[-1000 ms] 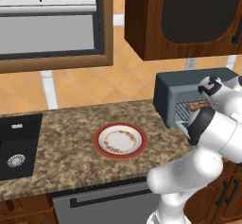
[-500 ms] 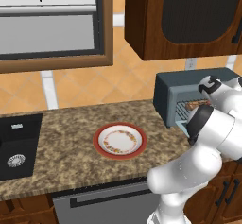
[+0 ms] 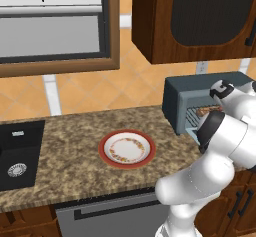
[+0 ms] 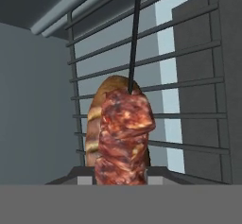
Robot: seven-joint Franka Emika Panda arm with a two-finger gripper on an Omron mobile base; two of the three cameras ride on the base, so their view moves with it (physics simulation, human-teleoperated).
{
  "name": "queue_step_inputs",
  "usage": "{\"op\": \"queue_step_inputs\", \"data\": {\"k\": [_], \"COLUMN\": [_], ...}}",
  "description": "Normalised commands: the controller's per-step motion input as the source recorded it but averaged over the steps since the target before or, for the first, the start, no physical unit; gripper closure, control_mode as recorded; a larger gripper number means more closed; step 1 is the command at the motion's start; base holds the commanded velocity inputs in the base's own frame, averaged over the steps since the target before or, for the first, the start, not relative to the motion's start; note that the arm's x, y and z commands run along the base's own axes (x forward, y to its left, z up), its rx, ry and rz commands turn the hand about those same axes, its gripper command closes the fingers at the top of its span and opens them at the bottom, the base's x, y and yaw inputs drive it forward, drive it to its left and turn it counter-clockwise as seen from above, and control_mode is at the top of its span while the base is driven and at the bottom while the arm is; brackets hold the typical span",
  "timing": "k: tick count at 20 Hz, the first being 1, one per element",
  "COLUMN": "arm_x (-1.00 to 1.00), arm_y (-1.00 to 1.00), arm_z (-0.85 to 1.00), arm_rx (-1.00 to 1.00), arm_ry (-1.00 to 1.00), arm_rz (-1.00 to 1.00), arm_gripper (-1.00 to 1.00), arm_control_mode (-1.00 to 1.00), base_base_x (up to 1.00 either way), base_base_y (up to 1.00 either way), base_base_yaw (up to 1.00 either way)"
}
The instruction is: Pick up the kebab skewer and baguette bread, and place them inside the toaster oven. Close the toaster oven door and start by setting the timer.
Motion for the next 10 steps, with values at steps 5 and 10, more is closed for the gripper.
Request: {"op": "queue_step_inputs", "data": {"k": [5, 10], "arm_x": [0.00, 0.00], "arm_y": [0.00, 0.00], "arm_z": [0.00, 0.00], "arm_rx": [0.00, 0.00], "arm_ry": [0.00, 0.00], "arm_rz": [0.00, 0.00], "arm_gripper": [1.00, 1.00], "arm_control_mode": [-1.00, -1.00], "base_base_x": [0.00, 0.00], "base_base_y": [0.00, 0.00], "base_base_yaw": [0.00, 0.00]}}
